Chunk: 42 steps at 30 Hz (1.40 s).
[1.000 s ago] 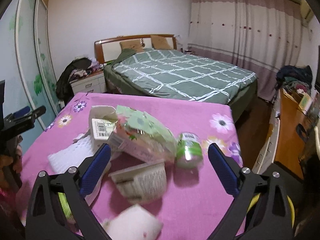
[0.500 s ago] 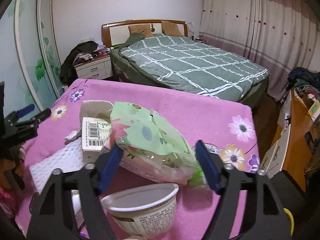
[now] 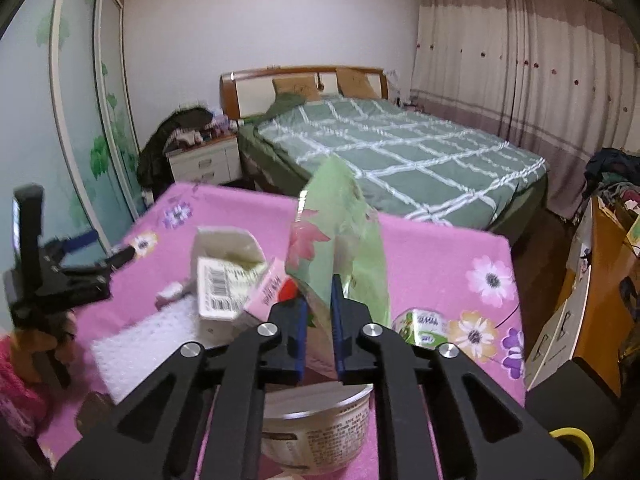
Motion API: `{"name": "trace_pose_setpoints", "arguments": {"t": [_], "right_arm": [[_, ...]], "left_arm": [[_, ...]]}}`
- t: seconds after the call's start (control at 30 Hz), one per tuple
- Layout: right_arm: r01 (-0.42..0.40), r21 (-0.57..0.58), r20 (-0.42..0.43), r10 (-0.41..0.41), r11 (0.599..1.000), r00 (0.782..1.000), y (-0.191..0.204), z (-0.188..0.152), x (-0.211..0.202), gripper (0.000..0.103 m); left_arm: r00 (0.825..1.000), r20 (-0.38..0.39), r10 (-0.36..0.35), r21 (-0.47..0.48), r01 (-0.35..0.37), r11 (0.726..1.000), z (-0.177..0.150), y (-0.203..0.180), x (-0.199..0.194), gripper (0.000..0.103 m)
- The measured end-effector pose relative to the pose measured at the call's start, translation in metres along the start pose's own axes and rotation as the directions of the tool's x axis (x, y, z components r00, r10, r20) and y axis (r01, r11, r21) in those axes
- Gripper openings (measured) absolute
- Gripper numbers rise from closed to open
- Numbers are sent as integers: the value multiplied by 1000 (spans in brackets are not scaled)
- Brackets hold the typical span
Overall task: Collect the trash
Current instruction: 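Reach the right tool to the green plastic bag and close on it, then carry the green bag over the yellow bin and open the right tool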
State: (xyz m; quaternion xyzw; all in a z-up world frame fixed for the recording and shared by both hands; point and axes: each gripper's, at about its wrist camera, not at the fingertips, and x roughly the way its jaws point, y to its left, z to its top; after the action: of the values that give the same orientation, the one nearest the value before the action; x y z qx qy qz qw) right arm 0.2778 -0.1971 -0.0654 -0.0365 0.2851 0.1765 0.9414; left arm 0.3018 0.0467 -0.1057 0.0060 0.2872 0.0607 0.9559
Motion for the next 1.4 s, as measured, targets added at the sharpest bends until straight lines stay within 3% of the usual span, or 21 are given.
{"name": "trace_pose_setpoints", "arguments": {"t": [0.23,0.43,0.6,0.7,1.07,1.1,1.17,1.23,1.33,1.4], "right_arm": [[17,50,76,-20,999,997,-11,-3,-52,9],[117,206,99,-140,971,985,-59,-40,-114,9],[254,327,22,-276,910,961,-109,-85,-153,9],[297,381,-33,-309,875,951,-133,-111,-160,9],[465,468,-258,-387,751,885,-199,-187,-129,10],[471,474,-268,-388,744,882,-203,-191,-126,13],[483,485,-278,-395,729,876,-207,-198,-124,31],[489,497,-276,-404,716,872,-209,-197,-124,44],[488,511,-254,-417,708,872,-206,-187,-124,45],[453,527,-214,-404,719,890,-199,-175,-124,47]], "left_arm": [[1000,4,-3,-4,3,1000,-1,1,-6,98],[1000,0,-7,-1,7,1000,-1,0,-9,98],[1000,-3,-9,5,9,1000,0,-1,-10,98],[1000,-2,-8,6,8,1000,0,-2,-10,98],[1000,-4,-7,4,7,1000,0,-3,-10,98],[1000,-5,-8,4,8,1000,0,-2,-10,98],[1000,-6,-10,4,10,1000,0,-3,-11,98],[1000,-2,-11,6,11,1000,0,-3,-11,98],[1000,3,-10,4,10,1000,1,-4,-12,98],[1000,4,-10,-1,10,1000,1,-6,-17,98]]}}
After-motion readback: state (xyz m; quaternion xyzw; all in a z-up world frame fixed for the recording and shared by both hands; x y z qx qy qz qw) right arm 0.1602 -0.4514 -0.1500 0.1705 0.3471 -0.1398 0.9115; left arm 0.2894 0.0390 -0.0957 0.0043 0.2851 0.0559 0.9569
